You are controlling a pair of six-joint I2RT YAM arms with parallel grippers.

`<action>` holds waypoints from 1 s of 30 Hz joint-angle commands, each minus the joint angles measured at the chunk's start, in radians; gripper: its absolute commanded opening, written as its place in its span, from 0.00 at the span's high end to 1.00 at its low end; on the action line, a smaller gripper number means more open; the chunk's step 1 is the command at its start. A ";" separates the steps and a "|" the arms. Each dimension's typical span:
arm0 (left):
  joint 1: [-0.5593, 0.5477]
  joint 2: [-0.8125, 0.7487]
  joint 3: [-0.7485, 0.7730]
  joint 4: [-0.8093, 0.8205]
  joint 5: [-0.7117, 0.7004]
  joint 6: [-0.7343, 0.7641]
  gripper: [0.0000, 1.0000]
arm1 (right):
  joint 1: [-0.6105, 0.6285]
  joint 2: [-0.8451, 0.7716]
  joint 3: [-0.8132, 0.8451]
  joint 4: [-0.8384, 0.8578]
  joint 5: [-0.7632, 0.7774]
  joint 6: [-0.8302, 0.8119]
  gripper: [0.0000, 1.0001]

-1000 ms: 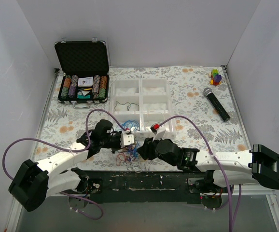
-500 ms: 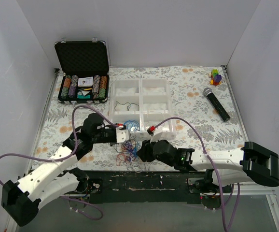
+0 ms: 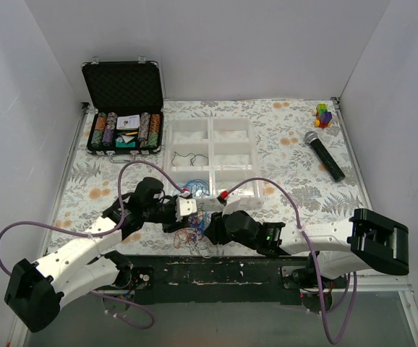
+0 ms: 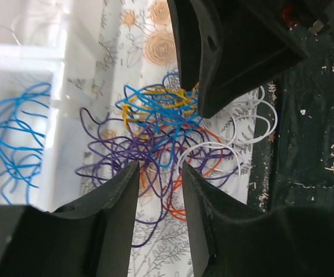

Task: Untangle the cables
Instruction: Untie the cable.

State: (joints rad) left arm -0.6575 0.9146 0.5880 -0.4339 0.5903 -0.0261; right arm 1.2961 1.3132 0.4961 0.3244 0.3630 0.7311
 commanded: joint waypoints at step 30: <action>-0.005 0.101 0.039 0.221 -0.092 -0.262 1.00 | 0.012 0.015 -0.054 0.088 -0.021 0.073 0.60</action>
State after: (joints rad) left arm -0.6598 1.0775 0.5255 -0.2146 0.4892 -0.2920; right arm 1.3029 1.3174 0.4595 0.3698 0.3370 0.7849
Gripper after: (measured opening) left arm 0.012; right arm 0.402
